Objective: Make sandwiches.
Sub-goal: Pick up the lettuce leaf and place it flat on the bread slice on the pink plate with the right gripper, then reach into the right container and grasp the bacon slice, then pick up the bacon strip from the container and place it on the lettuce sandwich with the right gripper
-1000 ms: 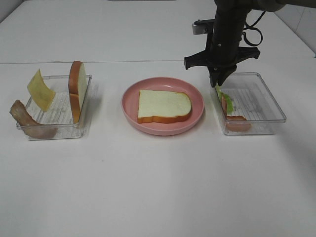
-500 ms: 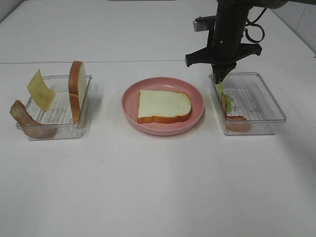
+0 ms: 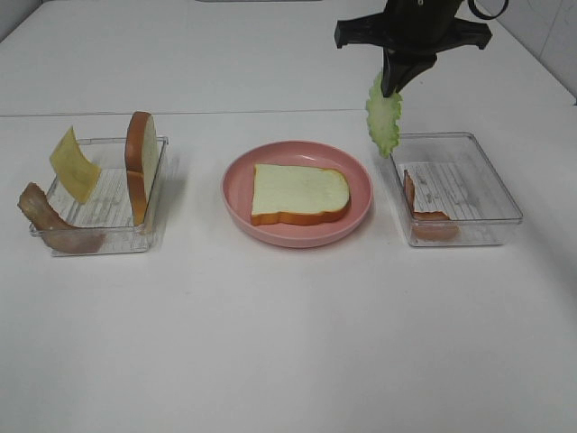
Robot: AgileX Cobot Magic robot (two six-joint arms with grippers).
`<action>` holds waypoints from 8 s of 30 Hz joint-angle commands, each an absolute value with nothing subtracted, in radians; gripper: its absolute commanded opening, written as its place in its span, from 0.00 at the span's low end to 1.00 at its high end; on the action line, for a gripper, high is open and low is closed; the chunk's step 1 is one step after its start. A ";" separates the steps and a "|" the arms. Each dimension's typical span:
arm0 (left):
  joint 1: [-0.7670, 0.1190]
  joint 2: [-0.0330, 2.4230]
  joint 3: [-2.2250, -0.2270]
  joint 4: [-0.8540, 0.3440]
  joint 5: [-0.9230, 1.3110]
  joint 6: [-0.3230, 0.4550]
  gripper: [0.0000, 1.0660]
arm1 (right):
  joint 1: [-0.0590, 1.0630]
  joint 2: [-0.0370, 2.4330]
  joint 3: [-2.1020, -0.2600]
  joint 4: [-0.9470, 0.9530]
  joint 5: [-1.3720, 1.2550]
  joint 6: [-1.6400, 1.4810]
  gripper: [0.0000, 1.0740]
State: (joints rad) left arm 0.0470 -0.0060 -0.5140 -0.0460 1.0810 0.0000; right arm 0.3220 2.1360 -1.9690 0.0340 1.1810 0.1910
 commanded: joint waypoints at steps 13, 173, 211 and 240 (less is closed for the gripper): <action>0.042 -0.019 -0.514 -0.044 1.075 0.000 0.96 | 0.321 2.103 -1.736 0.750 0.970 -0.275 0.00; 0.042 -0.018 -0.514 -0.040 1.075 0.000 0.96 | 0.273 1.964 -1.670 0.214 1.140 0.110 0.00; 0.042 -0.018 -0.514 -0.039 1.075 0.000 0.96 | 0.389 2.262 -1.873 0.567 0.934 -0.150 0.00; 0.042 -0.018 -0.514 -0.038 1.075 0.000 0.96 | 0.388 2.265 -1.873 0.189 0.990 0.089 0.00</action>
